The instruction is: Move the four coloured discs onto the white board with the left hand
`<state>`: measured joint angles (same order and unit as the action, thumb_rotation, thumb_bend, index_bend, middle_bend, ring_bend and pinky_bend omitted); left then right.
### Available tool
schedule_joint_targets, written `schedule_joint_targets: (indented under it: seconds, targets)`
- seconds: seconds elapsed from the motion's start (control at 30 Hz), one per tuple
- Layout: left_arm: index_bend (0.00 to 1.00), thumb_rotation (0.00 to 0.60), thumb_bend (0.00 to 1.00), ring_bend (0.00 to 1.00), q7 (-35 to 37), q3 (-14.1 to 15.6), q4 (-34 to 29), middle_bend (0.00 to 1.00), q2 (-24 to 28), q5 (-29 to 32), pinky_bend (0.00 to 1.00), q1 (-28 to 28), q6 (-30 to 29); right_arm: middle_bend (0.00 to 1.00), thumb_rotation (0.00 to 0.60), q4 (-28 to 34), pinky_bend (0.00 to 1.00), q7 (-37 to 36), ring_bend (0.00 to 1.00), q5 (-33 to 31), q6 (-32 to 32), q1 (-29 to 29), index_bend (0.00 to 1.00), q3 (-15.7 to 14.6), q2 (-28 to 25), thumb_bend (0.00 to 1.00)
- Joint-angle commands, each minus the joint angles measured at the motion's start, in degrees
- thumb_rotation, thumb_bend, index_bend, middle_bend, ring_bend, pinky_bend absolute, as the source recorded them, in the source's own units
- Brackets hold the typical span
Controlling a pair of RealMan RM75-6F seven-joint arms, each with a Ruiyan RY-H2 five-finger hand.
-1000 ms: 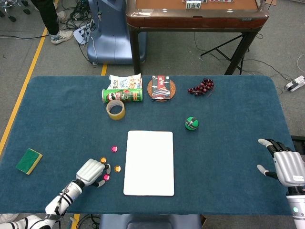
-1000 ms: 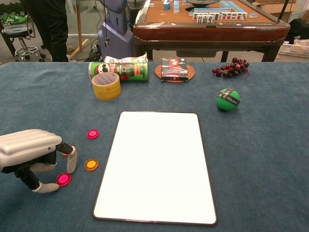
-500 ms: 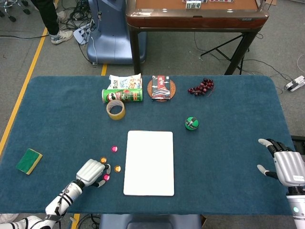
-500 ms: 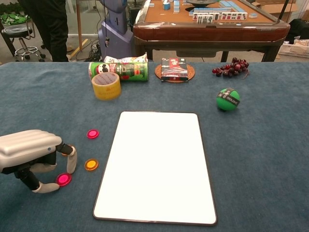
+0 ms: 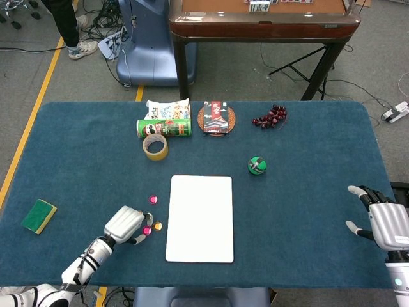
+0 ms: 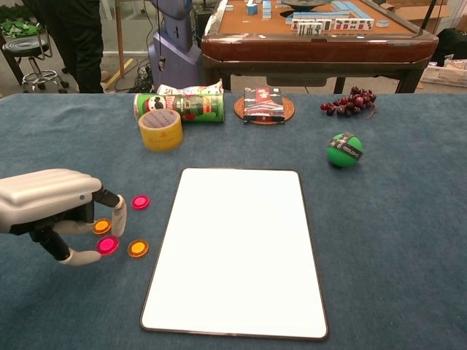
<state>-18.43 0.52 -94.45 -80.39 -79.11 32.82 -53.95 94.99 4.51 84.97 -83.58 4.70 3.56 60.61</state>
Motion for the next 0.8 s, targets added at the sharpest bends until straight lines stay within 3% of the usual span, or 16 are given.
schedule_joint_targets:
  seconds: [0.03,0.8]
  targets:
    - [0.64,0.600,0.31,1.00,-1.4,-1.1,-1.9,1.00,0.8,0.1,1.00,1.3,0.6,0.27,0.600,0.0,0.48,0.0,0.29,0.0,0.0,0.0,0.25,0.0,0.0,0.00]
    - [0.63,0.600,0.31,1.00,-12.8,-5.0,-5.3,1.00,-5.7,4.0,1.00,11.5,6.7,0.27,0.600,-1.1,0.48,-9.3,0.29,1.2,-5.8,-3.3,0.25,0.6,-3.0,0.00]
